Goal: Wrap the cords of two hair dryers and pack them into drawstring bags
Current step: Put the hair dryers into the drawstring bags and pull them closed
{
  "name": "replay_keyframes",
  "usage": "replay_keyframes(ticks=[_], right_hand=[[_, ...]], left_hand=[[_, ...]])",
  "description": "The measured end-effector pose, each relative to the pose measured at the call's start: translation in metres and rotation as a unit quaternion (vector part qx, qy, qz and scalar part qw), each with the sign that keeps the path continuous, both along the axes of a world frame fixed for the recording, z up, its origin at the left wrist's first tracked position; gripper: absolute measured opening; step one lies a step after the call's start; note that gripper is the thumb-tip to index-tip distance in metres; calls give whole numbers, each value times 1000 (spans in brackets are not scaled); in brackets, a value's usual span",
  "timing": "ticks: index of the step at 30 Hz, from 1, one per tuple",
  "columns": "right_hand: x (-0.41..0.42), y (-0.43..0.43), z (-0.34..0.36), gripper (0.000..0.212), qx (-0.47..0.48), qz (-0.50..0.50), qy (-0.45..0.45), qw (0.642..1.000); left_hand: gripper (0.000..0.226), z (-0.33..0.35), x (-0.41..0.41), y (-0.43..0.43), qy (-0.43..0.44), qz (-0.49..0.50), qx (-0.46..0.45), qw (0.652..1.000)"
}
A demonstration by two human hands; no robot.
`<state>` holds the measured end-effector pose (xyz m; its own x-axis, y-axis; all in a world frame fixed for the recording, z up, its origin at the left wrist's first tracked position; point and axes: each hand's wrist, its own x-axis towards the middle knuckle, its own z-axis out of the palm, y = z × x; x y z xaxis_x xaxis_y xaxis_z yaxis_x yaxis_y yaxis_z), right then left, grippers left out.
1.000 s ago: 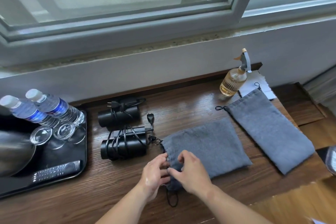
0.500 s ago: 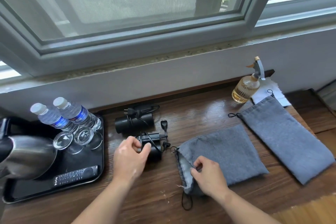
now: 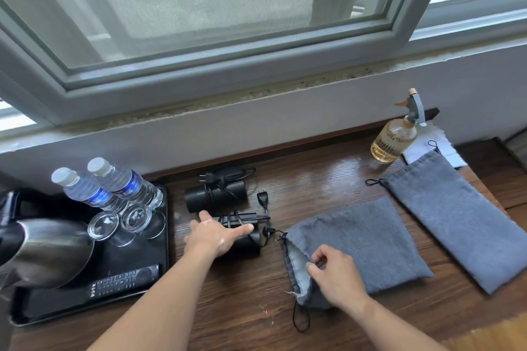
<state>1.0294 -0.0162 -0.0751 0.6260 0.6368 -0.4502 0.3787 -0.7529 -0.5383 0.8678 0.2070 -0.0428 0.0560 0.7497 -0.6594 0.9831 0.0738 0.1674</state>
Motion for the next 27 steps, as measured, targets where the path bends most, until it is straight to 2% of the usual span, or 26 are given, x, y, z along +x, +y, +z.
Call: replay_keyframes(ticks=[6, 10, 17, 21, 27], right_hand=[[1, 1, 2, 15, 1, -9, 6, 1000], [2, 1, 3, 15, -1, -6, -3, 1000], [2, 5, 7, 16, 1, -13, -4, 1000], [2, 6, 8, 18, 0, -20, -8, 1000], [1, 6, 9, 18, -1, -22, -15, 1000]], left_hand=[[150, -15, -25, -1, 2, -9, -23, 1000], [145, -17, -34, -7, -16, -13, -13, 1000], [133, -22, -53, -19, -95, 19, -1, 995], [141, -25, -62, -24, -118, 38, -3, 992], [141, -31, -70, -25, -163, 0, 35, 986]])
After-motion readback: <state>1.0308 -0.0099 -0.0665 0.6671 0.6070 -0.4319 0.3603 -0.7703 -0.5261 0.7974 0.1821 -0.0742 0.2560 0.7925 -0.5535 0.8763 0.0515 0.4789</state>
